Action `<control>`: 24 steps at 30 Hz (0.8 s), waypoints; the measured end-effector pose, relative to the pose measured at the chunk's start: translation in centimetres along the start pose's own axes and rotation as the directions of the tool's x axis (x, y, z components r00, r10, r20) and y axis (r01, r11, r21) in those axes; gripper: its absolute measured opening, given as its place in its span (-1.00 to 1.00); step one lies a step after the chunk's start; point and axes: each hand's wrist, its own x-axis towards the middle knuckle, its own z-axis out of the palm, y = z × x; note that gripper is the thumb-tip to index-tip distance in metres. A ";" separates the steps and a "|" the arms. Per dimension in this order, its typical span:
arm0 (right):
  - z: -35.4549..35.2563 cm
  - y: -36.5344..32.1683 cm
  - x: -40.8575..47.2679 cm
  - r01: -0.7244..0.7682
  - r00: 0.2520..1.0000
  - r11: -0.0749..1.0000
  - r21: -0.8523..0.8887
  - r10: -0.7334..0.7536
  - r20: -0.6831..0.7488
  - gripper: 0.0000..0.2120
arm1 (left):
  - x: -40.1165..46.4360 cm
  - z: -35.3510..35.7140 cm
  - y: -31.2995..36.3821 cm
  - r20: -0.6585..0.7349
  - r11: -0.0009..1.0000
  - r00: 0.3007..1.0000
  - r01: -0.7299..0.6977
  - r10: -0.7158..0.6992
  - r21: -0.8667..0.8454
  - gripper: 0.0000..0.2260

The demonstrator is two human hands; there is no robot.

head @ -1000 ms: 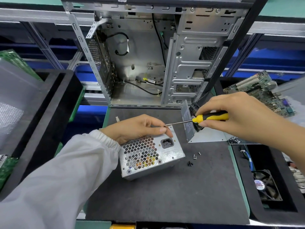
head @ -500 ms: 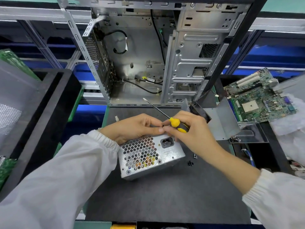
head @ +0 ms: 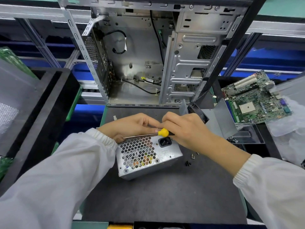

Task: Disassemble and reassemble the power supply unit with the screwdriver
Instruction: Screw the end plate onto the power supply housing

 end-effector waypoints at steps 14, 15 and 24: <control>-1.9 -0.5 -4.1 -0.183 0.983 0.932 0.312 0.175 0.056 -0.81 | 0.0 -0.1 -0.1 0.010 0.999 1.000 0.020 -0.021 0.027 -0.79; -1.8 -0.5 -4.1 -0.171 0.985 0.940 0.294 0.164 0.049 -0.82 | 0.0 0.0 0.0 0.006 0.999 1.000 0.016 -0.016 0.033 -0.78; -1.1 -0.3 -4.4 -0.084 0.994 0.982 0.166 0.072 0.080 -0.89 | -0.1 0.2 0.3 -0.016 0.997 1.000 0.014 -0.013 0.075 -0.58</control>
